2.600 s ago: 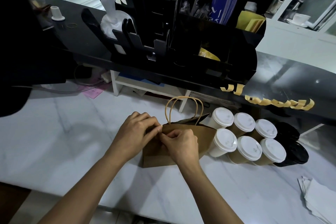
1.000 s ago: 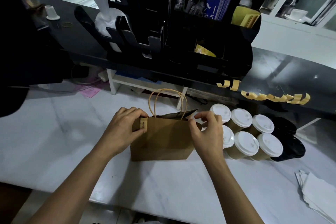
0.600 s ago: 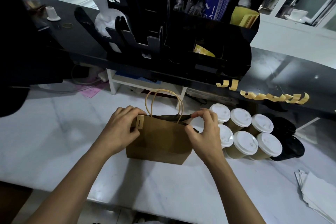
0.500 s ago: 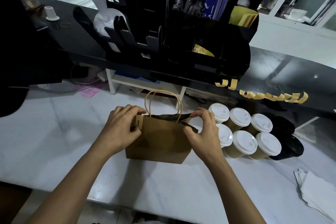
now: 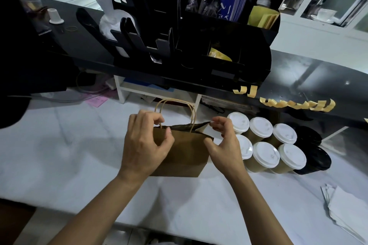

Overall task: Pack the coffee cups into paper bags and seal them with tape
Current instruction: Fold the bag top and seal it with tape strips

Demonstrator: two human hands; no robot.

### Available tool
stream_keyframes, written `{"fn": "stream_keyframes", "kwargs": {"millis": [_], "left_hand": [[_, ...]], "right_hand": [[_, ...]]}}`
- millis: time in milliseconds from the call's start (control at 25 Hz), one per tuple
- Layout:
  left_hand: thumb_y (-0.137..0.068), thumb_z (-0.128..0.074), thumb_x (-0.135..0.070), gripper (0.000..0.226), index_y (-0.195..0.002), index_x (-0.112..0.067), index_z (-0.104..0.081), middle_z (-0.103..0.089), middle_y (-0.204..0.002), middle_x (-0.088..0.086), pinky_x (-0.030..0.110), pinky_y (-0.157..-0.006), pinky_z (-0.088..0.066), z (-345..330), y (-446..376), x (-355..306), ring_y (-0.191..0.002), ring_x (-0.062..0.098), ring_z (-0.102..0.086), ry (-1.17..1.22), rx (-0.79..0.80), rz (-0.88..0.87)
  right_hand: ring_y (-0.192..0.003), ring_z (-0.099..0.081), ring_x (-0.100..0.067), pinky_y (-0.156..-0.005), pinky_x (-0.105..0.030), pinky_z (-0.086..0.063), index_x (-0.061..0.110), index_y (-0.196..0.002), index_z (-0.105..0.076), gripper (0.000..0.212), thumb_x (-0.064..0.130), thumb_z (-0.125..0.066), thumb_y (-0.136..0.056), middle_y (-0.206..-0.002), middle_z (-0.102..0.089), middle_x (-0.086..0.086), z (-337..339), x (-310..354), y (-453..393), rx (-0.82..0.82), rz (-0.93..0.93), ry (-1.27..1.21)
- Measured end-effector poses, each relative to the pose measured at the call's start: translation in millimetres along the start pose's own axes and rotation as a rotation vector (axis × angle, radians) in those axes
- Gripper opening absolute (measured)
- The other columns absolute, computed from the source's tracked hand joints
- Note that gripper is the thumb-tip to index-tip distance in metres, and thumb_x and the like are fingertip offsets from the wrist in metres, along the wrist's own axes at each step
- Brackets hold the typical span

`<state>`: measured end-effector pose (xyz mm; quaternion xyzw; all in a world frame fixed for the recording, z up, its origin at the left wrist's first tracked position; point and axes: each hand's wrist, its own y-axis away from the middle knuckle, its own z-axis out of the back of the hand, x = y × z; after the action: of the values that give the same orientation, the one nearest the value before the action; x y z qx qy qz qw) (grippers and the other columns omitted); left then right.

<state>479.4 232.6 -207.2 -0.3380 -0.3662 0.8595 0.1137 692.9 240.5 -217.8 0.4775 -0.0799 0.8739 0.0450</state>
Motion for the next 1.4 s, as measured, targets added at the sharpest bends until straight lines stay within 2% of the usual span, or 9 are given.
{"fn": "stream_keyframes", "kwargs": {"millis": [120,240,480,600,720,840,1040,1240,1400], "left_hand": [[-0.088,-0.064,-0.022,0.024,-0.106,-0.008,-0.056,-0.057,-0.100,0.006,0.013,-0.079,-0.042,-8,3,-6,-0.091,0.014,-0.051,0.014,0.110,-0.068],[-0.087,-0.068,-0.020,0.042,-0.125,-0.010,-0.053,-0.058,-0.118,0.007,0.022,-0.093,-0.050,-17,6,-9,-0.110,0.017,-0.055,-0.001,0.241,-0.038],[-0.091,-0.069,-0.024,0.079,-0.156,-0.023,-0.024,-0.053,-0.137,0.003,0.028,-0.102,-0.044,-29,4,-13,-0.130,0.015,-0.048,0.038,0.424,0.081],[-0.094,-0.066,-0.025,0.082,-0.158,-0.027,-0.016,-0.052,-0.141,0.001,0.033,-0.104,-0.045,-32,3,-17,-0.134,0.015,-0.046,0.036,0.435,0.108],[-0.094,-0.066,-0.027,0.083,-0.158,-0.029,-0.012,-0.052,-0.142,-0.001,0.026,-0.102,-0.040,-37,0,-19,-0.135,0.016,-0.045,0.033,0.448,0.123],[-0.094,-0.066,-0.030,0.083,-0.157,-0.031,-0.012,-0.059,-0.128,-0.004,0.020,-0.093,-0.040,-44,-4,-19,-0.122,0.014,-0.051,0.026,0.470,0.135],[-0.094,-0.065,-0.032,0.079,-0.157,-0.027,-0.017,-0.055,-0.127,-0.004,0.019,-0.091,-0.035,-51,-6,-21,-0.120,0.012,-0.049,0.012,0.494,0.143],[-0.093,-0.065,-0.036,0.079,-0.154,-0.038,-0.015,-0.055,-0.131,-0.007,0.022,-0.092,-0.034,-58,-9,-19,-0.125,0.014,-0.044,0.041,0.529,0.196],[-0.096,-0.062,-0.033,0.069,-0.153,-0.035,-0.023,-0.059,-0.125,-0.004,0.024,-0.092,-0.035,-65,-10,-18,-0.124,0.016,-0.045,0.040,0.533,0.218]], "right_hand": [[-0.116,-0.055,-0.003,-0.092,-0.022,-0.046,0.033,-0.129,-0.052,0.051,0.011,-0.068,-0.086,-0.120,-0.059,0.014,2,-2,-3,0.018,0.001,-0.014],[-0.113,-0.054,0.000,-0.081,-0.008,-0.042,0.033,-0.123,-0.057,0.044,0.010,-0.068,-0.087,-0.121,-0.057,0.013,5,-2,-6,0.021,0.010,-0.017],[-0.110,-0.057,0.001,-0.075,-0.007,-0.042,0.033,-0.113,-0.057,0.035,0.012,-0.070,-0.088,-0.113,-0.060,0.025,7,-4,-11,0.031,0.017,-0.026],[-0.108,-0.058,0.002,-0.078,-0.010,-0.045,0.032,-0.116,-0.057,0.037,0.013,-0.072,-0.088,-0.113,-0.061,0.025,7,-7,-12,0.037,0.023,-0.034],[-0.108,-0.059,0.004,-0.082,-0.009,-0.045,0.033,-0.126,-0.057,0.045,0.013,-0.072,-0.089,-0.114,-0.065,0.023,9,-9,-15,0.070,0.027,-0.060],[-0.110,-0.057,0.005,-0.087,-0.011,-0.044,0.033,-0.135,-0.054,0.053,0.013,-0.070,-0.089,-0.117,-0.064,0.017,9,-10,-17,0.107,0.024,-0.079],[-0.127,-0.044,0.003,-0.089,-0.009,-0.036,0.039,-0.142,-0.045,0.063,0.014,-0.067,-0.088,-0.142,-0.047,0.017,13,-19,-23,0.219,-0.029,-0.083],[-0.135,-0.043,-0.003,-0.100,-0.013,-0.035,0.044,-0.128,-0.054,0.050,0.016,-0.065,-0.088,-0.138,-0.054,0.021,18,-24,-32,0.284,0.005,-0.082],[-0.124,-0.052,0.002,-0.107,-0.031,-0.042,0.039,-0.117,-0.065,0.028,0.023,-0.071,-0.093,-0.122,-0.062,0.029,19,-30,-37,0.267,0.016,-0.058]]}}
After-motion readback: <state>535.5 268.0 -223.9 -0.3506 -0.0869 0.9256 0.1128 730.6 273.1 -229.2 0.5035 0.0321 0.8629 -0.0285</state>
